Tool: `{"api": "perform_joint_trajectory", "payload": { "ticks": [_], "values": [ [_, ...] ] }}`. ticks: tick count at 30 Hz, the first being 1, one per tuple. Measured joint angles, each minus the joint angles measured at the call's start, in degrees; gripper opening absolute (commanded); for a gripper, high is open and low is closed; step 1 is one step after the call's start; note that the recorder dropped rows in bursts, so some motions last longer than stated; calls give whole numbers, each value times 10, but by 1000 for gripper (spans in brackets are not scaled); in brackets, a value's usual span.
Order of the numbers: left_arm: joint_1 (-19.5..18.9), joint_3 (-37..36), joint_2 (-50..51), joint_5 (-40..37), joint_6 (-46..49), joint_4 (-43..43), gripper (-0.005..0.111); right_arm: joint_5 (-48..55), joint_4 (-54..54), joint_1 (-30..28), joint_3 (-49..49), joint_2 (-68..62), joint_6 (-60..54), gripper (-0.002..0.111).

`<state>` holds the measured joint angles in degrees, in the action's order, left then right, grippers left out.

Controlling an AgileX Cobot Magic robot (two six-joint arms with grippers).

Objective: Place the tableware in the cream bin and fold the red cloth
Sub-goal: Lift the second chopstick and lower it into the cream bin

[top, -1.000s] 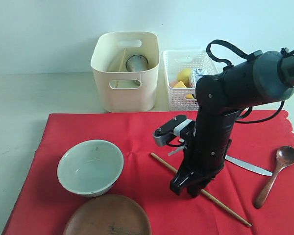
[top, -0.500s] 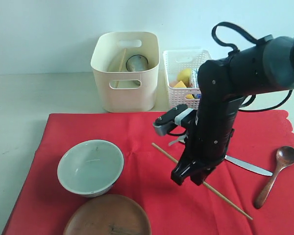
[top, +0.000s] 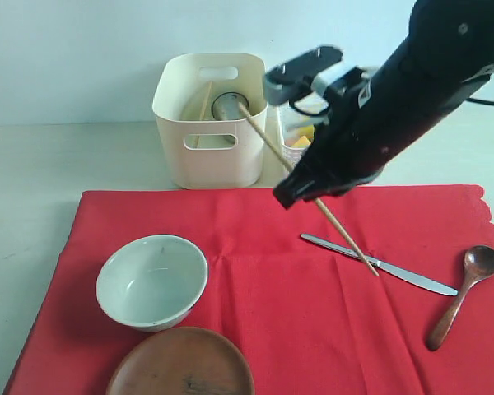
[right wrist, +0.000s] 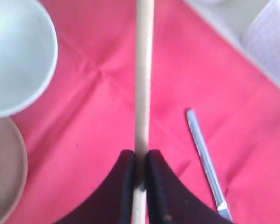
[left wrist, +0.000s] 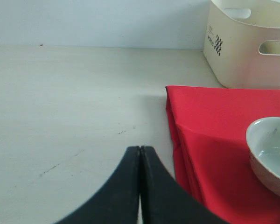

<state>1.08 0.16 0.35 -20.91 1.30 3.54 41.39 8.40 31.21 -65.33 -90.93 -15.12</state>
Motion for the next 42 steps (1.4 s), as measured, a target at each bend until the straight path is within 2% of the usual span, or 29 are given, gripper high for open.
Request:
{"api": "perform_joint_trajectory", "payload": {
  "ticks": [11, 21, 26, 34, 42],
  "values": [
    [0, 0, 0, 0, 0, 0, 0, -271, 58, 0, 0, 41, 2, 0],
    [0, 0, 0, 0, 0, 0, 0, -568, 94, 0, -11, -37, 3, 0],
    [0, 0, 0, 0, 0, 0, 0, -612, 94, 0, -75, -107, 3, 0],
    [0, 0, 0, 0, 0, 0, 0, -617, 90, 0, -194, -236, 3, 0],
    [0, 0, 0, 0, 0, 0, 0, -608, 69, 0, -246, -318, 3, 0]
  ]
}}
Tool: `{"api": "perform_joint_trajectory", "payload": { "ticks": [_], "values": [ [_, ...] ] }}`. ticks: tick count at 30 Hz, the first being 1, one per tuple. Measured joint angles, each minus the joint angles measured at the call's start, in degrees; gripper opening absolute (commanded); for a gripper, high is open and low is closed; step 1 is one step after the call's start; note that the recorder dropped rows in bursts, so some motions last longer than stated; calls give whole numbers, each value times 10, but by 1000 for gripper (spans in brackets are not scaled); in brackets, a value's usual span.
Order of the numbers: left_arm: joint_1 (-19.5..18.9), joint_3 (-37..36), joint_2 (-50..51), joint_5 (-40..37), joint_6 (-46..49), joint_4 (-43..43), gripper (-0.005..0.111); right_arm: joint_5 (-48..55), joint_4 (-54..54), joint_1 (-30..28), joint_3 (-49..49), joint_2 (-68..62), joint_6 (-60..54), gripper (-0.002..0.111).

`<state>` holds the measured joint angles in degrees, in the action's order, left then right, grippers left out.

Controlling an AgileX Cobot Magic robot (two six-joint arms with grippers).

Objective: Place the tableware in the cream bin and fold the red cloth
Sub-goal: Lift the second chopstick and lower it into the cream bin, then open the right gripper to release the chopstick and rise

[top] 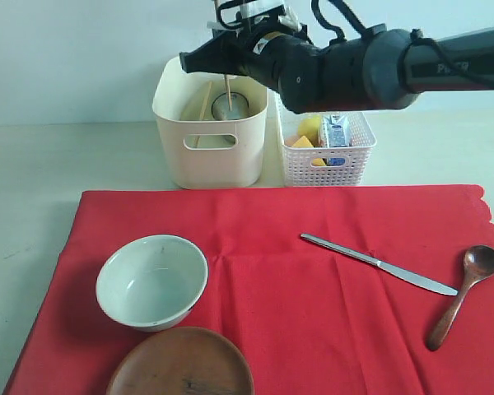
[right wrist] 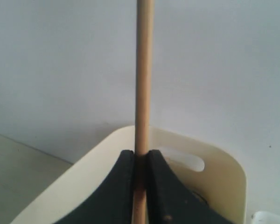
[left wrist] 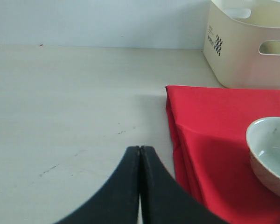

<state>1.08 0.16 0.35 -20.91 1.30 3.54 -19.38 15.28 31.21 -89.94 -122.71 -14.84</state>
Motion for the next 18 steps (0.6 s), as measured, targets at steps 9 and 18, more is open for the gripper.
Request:
{"api": "perform_joint_trajectory", "payload": {
  "ticks": [9, 18],
  "values": [
    [0, 0, 0, 0, 0, 0, 0, 6, -2, 0, -3, -46, -16, 4],
    [0, 0, 0, 0, 0, 0, 0, 49, -2, 0, -5, -64, -29, 30]
  ]
}}
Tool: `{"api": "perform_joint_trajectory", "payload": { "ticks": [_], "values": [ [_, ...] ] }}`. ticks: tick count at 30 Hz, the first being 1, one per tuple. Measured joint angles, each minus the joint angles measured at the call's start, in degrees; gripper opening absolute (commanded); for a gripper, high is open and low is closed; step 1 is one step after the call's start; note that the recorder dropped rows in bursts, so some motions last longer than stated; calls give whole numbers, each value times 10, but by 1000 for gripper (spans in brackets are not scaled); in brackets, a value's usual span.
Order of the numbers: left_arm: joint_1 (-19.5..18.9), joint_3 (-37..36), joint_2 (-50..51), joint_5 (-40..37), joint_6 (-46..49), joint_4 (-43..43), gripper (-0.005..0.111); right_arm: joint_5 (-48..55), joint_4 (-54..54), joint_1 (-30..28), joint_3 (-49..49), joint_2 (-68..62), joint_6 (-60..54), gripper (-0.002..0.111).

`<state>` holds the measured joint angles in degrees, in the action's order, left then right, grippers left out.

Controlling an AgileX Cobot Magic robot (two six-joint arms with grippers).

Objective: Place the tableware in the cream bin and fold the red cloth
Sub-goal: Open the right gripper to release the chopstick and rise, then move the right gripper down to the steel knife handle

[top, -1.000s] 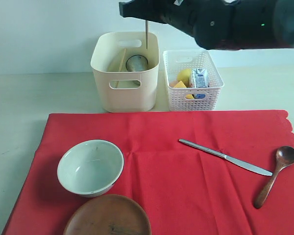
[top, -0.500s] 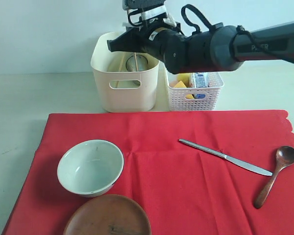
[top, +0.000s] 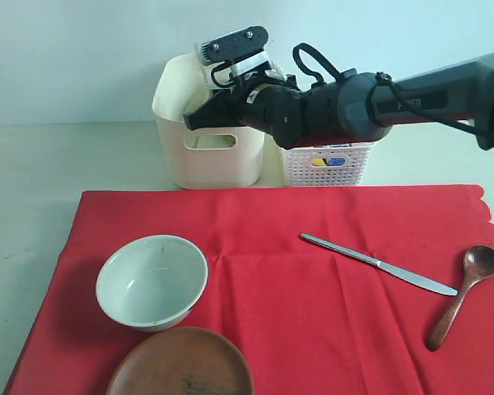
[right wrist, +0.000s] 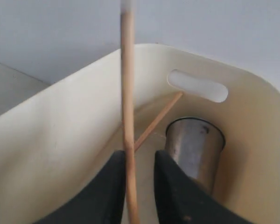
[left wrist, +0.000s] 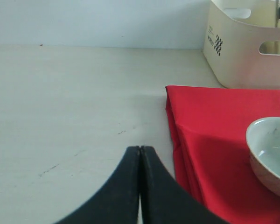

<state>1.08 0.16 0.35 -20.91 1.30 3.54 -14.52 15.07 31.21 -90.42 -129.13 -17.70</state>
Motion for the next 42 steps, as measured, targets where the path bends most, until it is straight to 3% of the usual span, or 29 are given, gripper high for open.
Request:
{"api": "perform_joint_trajectory", "payload": {
  "ticks": [9, 15, 24, 30, 42],
  "values": [
    [0, 0, 0, 0, 0, 0, 0, 56, -1, 0, 0, 18, -11, 32],
    [0, 0, 0, 0, 0, 0, 0, 145, 0, 0, 0, 76, -12, 32],
    [0, 0, 0, 0, 0, 0, 0, 413, -20, 0, 0, 220, -12, 21],
    [0, 0, 0, 0, 0, 0, 0, 592, -65, 0, 0, 304, 3, 21],
    [0, 0, 0, 0, 0, 0, 0, 664, -138, 0, 140, 434, 27, 21]
  ]
}}
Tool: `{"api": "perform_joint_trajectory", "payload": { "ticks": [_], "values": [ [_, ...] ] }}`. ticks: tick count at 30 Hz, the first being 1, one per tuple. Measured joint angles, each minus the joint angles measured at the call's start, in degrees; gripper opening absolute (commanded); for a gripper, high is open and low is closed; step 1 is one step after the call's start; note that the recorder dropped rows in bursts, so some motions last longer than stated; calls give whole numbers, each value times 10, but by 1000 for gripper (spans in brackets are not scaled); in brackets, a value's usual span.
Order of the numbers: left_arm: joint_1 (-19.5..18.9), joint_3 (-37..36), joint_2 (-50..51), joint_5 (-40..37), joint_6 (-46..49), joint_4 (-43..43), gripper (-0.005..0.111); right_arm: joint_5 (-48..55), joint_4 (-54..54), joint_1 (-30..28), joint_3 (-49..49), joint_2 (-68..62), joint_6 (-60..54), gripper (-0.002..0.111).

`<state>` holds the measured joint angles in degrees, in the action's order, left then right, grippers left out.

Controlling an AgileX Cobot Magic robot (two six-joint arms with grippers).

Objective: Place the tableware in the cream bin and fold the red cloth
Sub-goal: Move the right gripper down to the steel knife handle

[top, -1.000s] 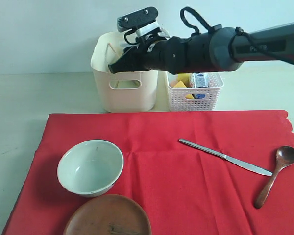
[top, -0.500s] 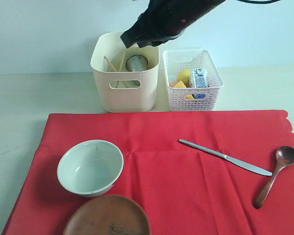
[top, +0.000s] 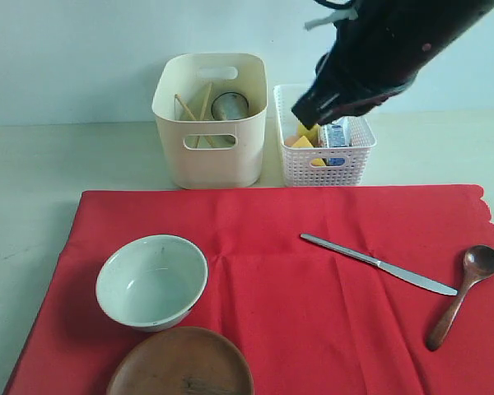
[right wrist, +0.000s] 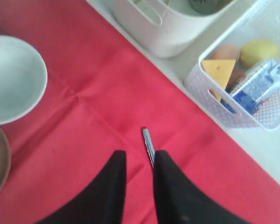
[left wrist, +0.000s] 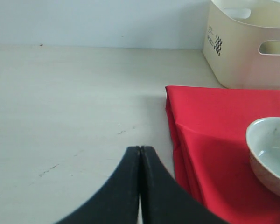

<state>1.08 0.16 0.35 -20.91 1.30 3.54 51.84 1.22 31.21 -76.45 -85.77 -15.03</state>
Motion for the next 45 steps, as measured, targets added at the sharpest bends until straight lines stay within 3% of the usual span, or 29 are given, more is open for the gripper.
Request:
{"api": "perform_joint_trajectory", "payload": {
  "ticks": [7, 15, 27, 34, 45],
  "values": [
    [0, 0, 0, 0, 0, 0, 0, -9, -86, 0, 116, 22, 23, 21],
    [0, 0, 0, 0, 0, 0, 0, -47, -189, 0, 153, 10, 74, 21],
    [0, 0, 0, 0, 0, 0, 0, -71, -180, -53, 153, -93, 74, 21],
    [0, 0, 0, 0, 0, 0, 0, -78, -123, -83, 148, -142, 38, 21],
    [0, 0, 0, 0, 0, 0, 0, -72, -48, -89, 77, -267, -30, 21]
  ]
}}
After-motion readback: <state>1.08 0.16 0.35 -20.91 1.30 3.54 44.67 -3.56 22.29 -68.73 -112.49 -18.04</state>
